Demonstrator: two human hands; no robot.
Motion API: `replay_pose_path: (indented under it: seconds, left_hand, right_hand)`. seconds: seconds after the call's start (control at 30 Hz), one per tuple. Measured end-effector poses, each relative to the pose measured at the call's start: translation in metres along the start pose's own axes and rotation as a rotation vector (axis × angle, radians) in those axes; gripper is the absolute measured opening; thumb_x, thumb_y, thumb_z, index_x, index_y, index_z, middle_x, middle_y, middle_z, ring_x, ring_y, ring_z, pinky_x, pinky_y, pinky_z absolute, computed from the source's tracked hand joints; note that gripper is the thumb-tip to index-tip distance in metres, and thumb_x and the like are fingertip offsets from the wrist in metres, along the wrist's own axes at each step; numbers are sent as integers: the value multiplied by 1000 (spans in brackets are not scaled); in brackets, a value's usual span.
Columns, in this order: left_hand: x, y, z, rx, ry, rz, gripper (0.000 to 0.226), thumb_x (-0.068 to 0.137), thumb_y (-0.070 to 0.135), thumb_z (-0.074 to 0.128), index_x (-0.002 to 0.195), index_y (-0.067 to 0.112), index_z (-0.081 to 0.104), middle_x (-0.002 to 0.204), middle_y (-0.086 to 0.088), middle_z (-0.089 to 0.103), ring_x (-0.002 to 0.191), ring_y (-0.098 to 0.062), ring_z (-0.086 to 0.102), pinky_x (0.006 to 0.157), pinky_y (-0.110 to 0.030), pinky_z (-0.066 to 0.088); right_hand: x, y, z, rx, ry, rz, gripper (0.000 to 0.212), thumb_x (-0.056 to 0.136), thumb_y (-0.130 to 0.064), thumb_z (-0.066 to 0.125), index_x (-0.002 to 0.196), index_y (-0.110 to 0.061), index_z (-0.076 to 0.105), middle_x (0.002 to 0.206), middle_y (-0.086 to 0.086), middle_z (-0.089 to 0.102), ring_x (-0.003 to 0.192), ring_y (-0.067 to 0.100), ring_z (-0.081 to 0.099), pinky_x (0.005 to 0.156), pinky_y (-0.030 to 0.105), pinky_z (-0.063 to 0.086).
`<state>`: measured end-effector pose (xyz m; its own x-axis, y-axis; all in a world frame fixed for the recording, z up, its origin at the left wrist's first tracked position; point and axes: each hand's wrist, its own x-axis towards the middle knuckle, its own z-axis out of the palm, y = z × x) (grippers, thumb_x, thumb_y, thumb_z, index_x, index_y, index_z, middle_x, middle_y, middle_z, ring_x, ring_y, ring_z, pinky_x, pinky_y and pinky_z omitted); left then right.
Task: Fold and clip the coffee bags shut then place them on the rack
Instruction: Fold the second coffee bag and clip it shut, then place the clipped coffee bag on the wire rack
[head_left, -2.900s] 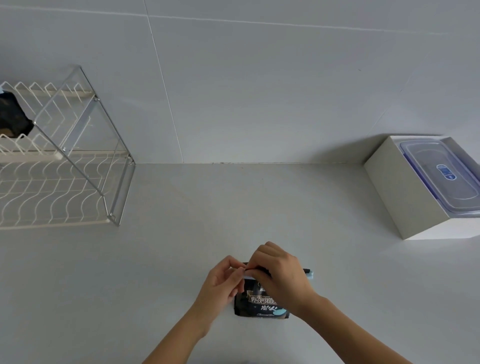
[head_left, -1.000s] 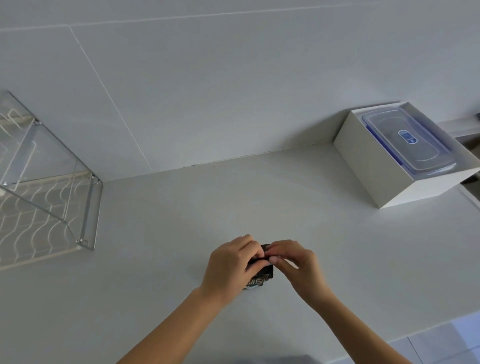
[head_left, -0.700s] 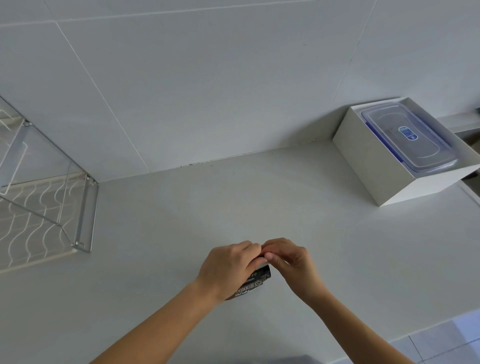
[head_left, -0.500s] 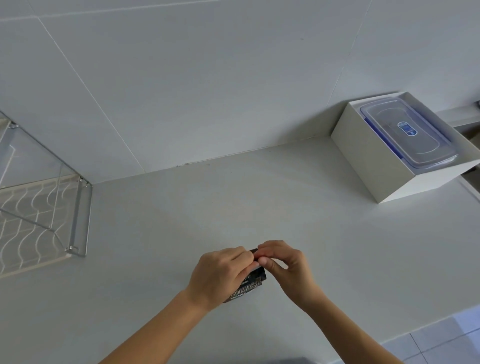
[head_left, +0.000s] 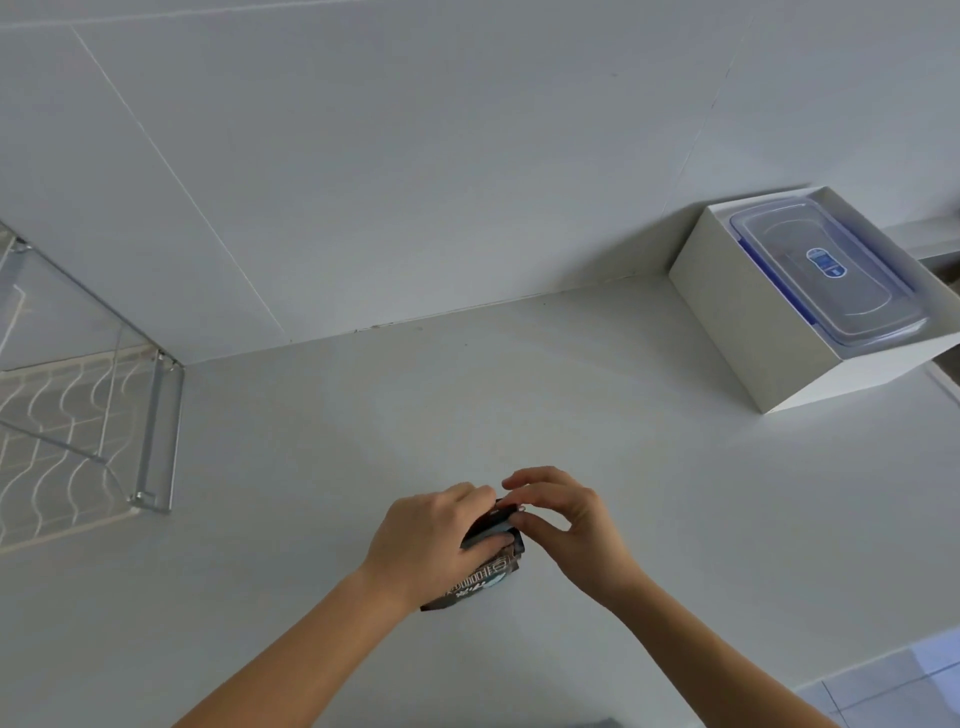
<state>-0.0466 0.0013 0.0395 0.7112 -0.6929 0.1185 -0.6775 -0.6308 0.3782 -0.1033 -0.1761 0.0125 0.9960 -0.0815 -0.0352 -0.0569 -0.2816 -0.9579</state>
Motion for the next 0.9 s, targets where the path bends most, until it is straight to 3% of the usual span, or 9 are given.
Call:
replay_pose_path:
  seconds: [0.13, 0.3, 0.4, 0.47, 0.6, 0.67, 0.73, 0.8, 0.9]
  left_hand:
    - [3, -5, -4, 58, 26, 100, 33, 88, 39, 56, 62, 18, 52, 52, 2, 55, 43, -18, 52, 38, -22, 32]
    - [-4, 1, 4, 75, 96, 249, 38, 87, 34, 52, 55, 14, 51, 47, 1, 50, 40, -18, 45, 35, -24, 33]
    - [0, 2, 5, 71, 109, 234, 38, 87, 34, 52, 54, 15, 51, 46, 1, 49, 40, -18, 44, 37, -23, 31]
    - [1, -1, 4, 41, 95, 187, 38, 87, 37, 51, 55, 16, 49, 47, 2, 49, 41, -17, 44, 39, -21, 29]
    - [-6, -8, -3, -55, 101, -2, 28, 82, 46, 54, 68, 23, 46, 59, 8, 52, 52, -9, 43, 47, -20, 30]
    - [-17, -17, -4, -72, 95, -98, 26, 76, 51, 57, 86, 29, 49, 77, 14, 56, 66, -5, 49, 54, -17, 36]
    - [-32, -30, -1, -128, 84, -211, 42, 70, 53, 62, 105, 34, 47, 97, 18, 54, 83, -1, 51, 62, -16, 40]
    - [-50, -40, 6, -333, 135, -404, 55, 70, 41, 72, 116, 33, 44, 112, 19, 49, 96, 1, 51, 72, -17, 43]
    - [-73, -44, 23, -766, 178, -757, 58, 74, 24, 77, 121, 24, 44, 126, 9, 51, 104, -11, 55, 81, -25, 46]
  right_hand:
    - [1, 2, 2, 99, -55, 82, 24, 83, -8, 69, 84, -31, 75, 109, -4, 65, 106, 13, 62, 95, 40, 50]
    - [-14, 13, 6, 147, -18, 85, 15, 82, -16, 69, 82, -30, 75, 108, 1, 64, 108, 15, 60, 94, 35, 48]
    - [-14, 18, 8, 146, 36, 85, 10, 82, -19, 68, 83, -27, 75, 107, 3, 64, 107, 10, 59, 91, 22, 46]
    - [-10, 18, 8, 114, 27, 70, 14, 83, -12, 69, 85, -25, 75, 105, 2, 65, 104, 9, 61, 90, 23, 47]
    - [-1, 13, 6, 153, -51, 125, 17, 83, -14, 69, 96, -25, 71, 114, -2, 65, 108, 11, 61, 97, 43, 49]
    - [3, 12, 8, 123, -171, 136, 44, 79, -24, 74, 119, -32, 59, 126, -11, 58, 118, 3, 53, 96, 35, 50]
    - [4, 11, 14, 120, -289, 152, 73, 74, -26, 79, 133, -41, 39, 131, -20, 50, 121, -4, 46, 90, 23, 52]
    - [4, 12, 23, 86, -311, 163, 79, 74, -15, 79, 130, -45, 32, 126, -17, 51, 121, 1, 48, 87, 23, 54]
    - [5, 10, 35, 13, -201, 178, 66, 77, -9, 72, 120, -44, 38, 115, -13, 56, 113, 12, 52, 85, 34, 57]
